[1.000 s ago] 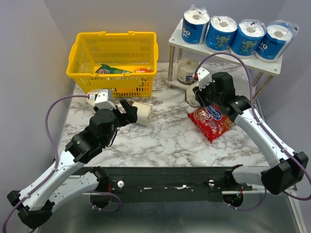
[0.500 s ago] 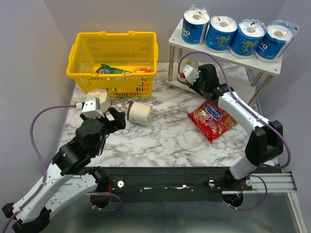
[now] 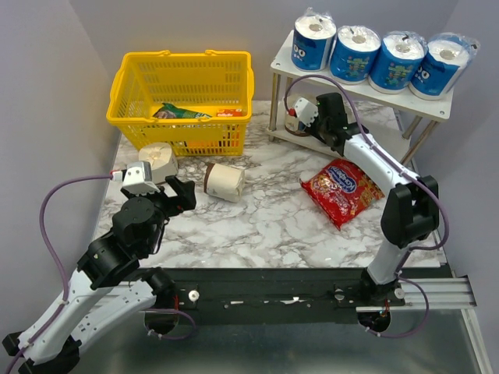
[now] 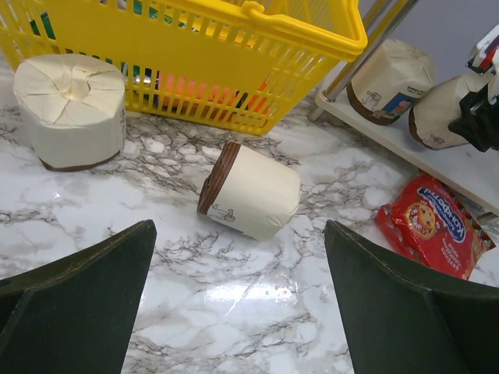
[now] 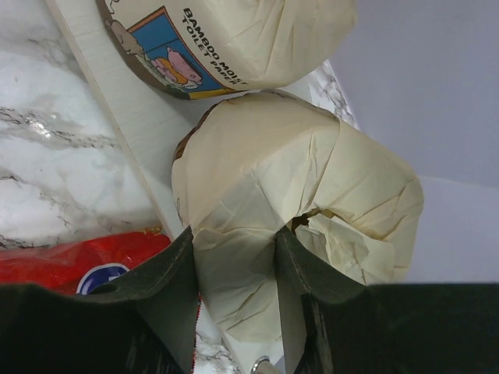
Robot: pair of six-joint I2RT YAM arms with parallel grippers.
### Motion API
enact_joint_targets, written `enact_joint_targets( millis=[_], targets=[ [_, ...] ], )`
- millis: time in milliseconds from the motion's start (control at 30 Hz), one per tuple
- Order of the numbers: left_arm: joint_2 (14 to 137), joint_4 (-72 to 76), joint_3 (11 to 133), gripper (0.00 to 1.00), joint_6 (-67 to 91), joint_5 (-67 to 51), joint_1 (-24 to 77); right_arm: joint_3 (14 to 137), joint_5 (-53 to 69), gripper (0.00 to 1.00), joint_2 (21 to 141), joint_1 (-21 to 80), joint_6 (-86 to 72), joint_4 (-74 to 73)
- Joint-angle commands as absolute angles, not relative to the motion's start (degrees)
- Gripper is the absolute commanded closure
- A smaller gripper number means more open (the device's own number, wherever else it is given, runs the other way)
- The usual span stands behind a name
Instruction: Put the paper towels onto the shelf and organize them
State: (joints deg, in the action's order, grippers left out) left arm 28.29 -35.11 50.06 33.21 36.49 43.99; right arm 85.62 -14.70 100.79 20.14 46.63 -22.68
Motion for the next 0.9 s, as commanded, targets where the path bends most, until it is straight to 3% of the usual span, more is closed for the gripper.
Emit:
enact_joint_targets(
  millis=[0,300,433,500,733,867],
  targets=[
    [28.6,-35.2,49.7,0.01,32.9,38.8,44.1,89.3,-14.2,0.59,103.0,18.9,47.0,-22.1],
    [28.4,-35.2,49.4,0.01,33.4,39.6,44.1,93.2,-14.2,0.50,106.6,17.7,47.3,-21.8],
    [27.8,-35.2,49.2,0.01,33.4,40.2,44.1,93.3,-13.0,0.31,105.7,17.8,46.6,-21.4],
    [27.7,-35.1,49.0,0.01,33.4,40.3,44.1,93.3,-13.4,0.27,105.2,17.8,46.7,-21.1],
    [30.3,-34.7,49.0,0.01,33.3,38.9,44.0,92.5,-10.6,0.26,99.9,19.5,40.8,-24.9],
    [38.5,-37.2,50.7,0.01,37.2,38.1,43.9,89.6,-5.6,0.27,92.2,22.4,29.4,-27.4]
  ],
)
